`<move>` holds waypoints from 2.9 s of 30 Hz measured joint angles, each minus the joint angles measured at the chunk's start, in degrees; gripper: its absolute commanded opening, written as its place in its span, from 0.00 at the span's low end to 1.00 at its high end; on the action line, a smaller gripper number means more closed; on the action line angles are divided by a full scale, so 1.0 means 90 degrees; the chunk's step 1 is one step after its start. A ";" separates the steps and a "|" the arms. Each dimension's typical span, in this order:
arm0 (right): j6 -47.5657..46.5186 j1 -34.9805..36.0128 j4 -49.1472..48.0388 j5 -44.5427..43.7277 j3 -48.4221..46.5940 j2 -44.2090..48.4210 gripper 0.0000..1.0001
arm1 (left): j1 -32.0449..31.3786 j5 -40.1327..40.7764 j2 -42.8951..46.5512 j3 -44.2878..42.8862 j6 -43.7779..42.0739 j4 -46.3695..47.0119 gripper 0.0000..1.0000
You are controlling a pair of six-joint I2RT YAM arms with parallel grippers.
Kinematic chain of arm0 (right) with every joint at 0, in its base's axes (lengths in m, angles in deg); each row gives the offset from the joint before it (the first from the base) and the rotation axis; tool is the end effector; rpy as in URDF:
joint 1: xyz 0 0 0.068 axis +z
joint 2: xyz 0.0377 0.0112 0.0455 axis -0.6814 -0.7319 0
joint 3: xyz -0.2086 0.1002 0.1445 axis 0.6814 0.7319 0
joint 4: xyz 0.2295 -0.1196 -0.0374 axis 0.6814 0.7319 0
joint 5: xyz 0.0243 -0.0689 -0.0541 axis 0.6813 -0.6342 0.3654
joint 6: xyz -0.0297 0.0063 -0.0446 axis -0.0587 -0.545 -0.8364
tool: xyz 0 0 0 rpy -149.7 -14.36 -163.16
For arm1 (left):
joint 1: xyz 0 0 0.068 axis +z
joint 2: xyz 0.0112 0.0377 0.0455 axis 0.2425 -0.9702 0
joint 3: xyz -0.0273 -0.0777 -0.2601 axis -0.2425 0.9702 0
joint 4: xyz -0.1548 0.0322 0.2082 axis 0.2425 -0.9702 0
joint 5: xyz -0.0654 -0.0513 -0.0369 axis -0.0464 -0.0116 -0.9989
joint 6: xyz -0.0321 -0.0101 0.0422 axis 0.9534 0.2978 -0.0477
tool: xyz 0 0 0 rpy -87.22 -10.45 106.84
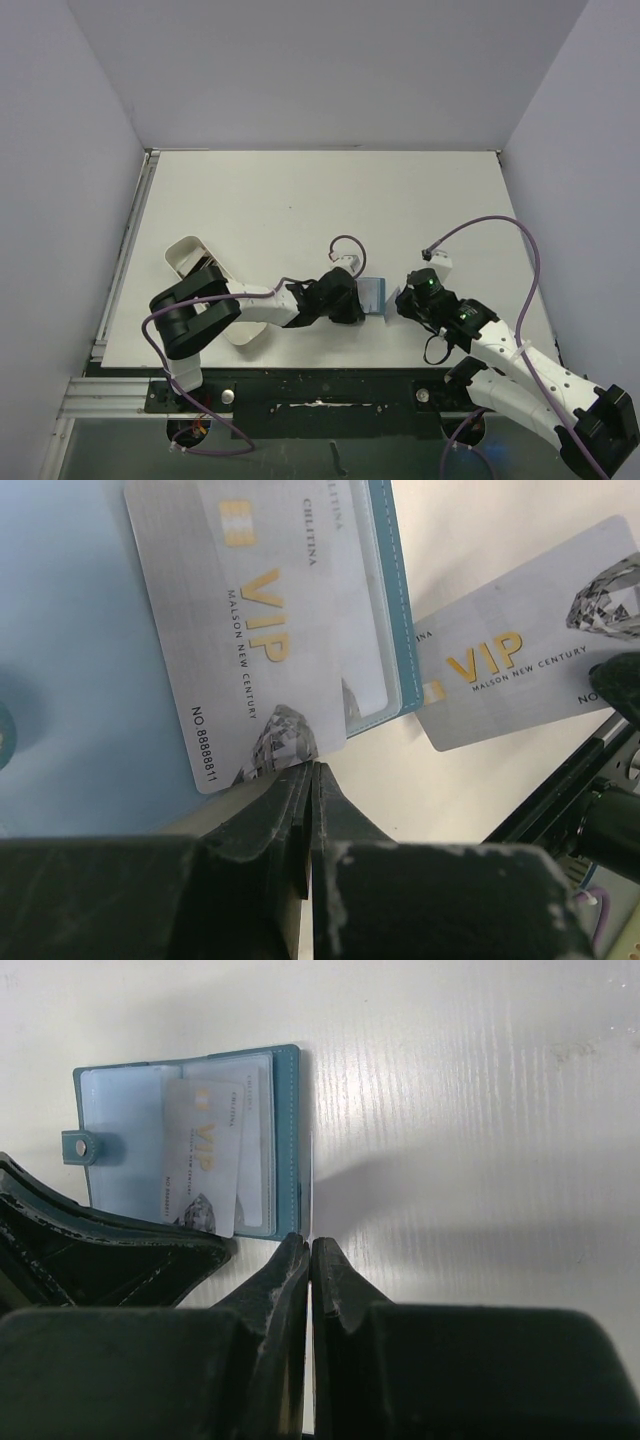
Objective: Put the credit cards into the card holder
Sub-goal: Insert the credit card into the card holder.
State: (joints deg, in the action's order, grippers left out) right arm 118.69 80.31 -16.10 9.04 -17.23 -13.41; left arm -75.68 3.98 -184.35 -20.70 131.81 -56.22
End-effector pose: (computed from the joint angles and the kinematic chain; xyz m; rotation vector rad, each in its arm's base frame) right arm 0.1345 0.0897 0.2035 0.3981 2.3697 0.3661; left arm 0.1717 -0.3173 0.1354 0.2035 2.5189 -0.9208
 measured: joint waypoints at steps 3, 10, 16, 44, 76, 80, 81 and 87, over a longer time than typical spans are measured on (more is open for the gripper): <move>0.0000 0.0029 -0.0017 0.0005 0.0002 0.0000 0.00 | 0.0022 0.0066 0.0000 -0.0005 -0.0005 0.0000 0.00; 0.0002 0.0068 0.0267 -0.0189 -0.0087 -0.0012 0.00 | 0.0027 0.0153 0.0000 -0.0005 0.0002 0.0000 0.02; -0.0238 0.0068 0.0495 -0.0612 -0.0556 -0.0027 0.00 | 0.0056 0.0228 0.0044 0.0053 0.0046 0.0007 0.10; -0.1392 -0.1307 -0.0852 0.0996 -0.1001 -0.1071 0.00 | 0.1462 -0.1452 0.0886 0.0418 -0.0471 0.0345 0.42; -0.0998 -0.1367 -0.1644 0.1581 0.0284 -0.0843 0.00 | 0.1668 -0.1705 0.0005 0.0223 0.0053 0.0850 0.23; -0.0998 -0.1367 -0.1634 0.1508 0.0287 -0.0840 0.00 | 0.1668 -0.1804 0.0005 0.0403 0.0311 0.1146 0.19; -0.0996 -0.1367 -0.1637 0.1501 0.0296 -0.0833 0.00 | 0.1671 -0.1834 0.0005 0.0449 0.0364 0.1224 0.19; -0.0976 -0.1367 -0.1634 0.1455 0.0325 -0.0794 0.00 | 0.1673 -0.2076 -0.0007 0.0753 0.0831 0.1858 0.19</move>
State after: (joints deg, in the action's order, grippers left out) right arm 109.90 68.01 -30.81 22.13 -14.30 -20.56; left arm -60.62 -14.71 -184.41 -13.93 139.29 -39.50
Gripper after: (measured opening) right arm 0.029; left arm 0.189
